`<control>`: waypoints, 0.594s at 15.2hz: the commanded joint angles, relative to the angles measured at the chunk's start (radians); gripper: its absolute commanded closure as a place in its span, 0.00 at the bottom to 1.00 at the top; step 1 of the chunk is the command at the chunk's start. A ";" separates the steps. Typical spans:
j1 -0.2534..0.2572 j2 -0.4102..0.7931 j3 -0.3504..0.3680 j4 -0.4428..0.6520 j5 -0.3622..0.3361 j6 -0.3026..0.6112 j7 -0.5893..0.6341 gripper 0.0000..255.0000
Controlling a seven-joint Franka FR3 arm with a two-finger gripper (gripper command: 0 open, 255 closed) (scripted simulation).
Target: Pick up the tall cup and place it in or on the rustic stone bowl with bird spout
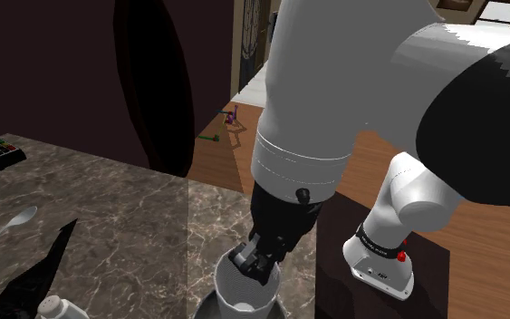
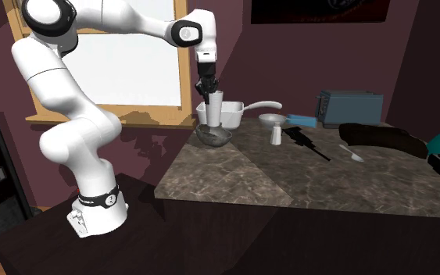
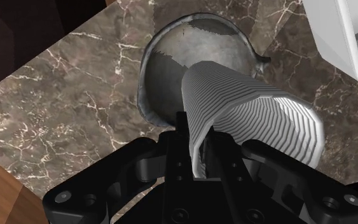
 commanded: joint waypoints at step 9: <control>0.000 0.001 0.002 -0.008 0.001 0.009 -0.001 0.00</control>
